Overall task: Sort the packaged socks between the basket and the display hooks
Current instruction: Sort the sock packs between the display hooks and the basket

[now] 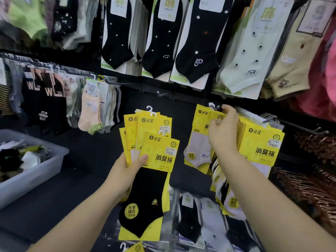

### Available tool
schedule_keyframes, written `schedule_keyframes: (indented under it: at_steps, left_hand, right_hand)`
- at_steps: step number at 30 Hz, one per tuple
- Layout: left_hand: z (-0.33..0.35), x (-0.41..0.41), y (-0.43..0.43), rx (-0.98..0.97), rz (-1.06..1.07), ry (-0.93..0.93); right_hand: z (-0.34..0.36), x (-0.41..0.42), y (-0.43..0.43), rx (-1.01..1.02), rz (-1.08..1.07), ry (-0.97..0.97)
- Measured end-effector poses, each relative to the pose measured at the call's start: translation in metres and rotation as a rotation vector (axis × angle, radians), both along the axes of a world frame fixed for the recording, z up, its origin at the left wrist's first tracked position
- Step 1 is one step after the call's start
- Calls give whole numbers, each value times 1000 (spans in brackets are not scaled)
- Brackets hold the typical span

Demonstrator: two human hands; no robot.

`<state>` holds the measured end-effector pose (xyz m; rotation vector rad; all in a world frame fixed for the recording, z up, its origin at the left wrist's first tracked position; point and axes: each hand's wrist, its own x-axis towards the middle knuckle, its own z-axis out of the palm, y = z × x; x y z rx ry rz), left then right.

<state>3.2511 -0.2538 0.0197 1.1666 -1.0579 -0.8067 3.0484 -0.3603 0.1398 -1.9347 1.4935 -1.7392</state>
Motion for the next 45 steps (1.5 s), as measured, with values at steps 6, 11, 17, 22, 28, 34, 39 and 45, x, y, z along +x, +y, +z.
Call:
schedule_keyframes:
  at_steps: [6,11,17,22,28,34,39,45]
  left_hand:
    - [2,-29,-1,-29,-103,141]
    - [2,-44,-2,-47,-157,135]
    - [-8,-47,-7,23,-133,202]
    - [-10,-34,-10,10,1,151]
    - [-3,-13,-6,-22,86,117]
    - [0,5,-1,-11,118,14]
    - [1,3,-1,10,78,-21]
    - [6,-9,0,34,-46,31]
  right_hand:
    - [-39,19,46,228,274,-31]
    - [-42,14,49,306,372,-39]
    - [-36,-10,44,399,464,-132]
    - [-19,-21,42,356,415,-220]
    - [4,-19,17,219,245,-376]
    - [31,-7,-16,110,145,-359]
    - [27,-4,-31,195,103,-359]
    - [5,-4,0,38,-24,-87]
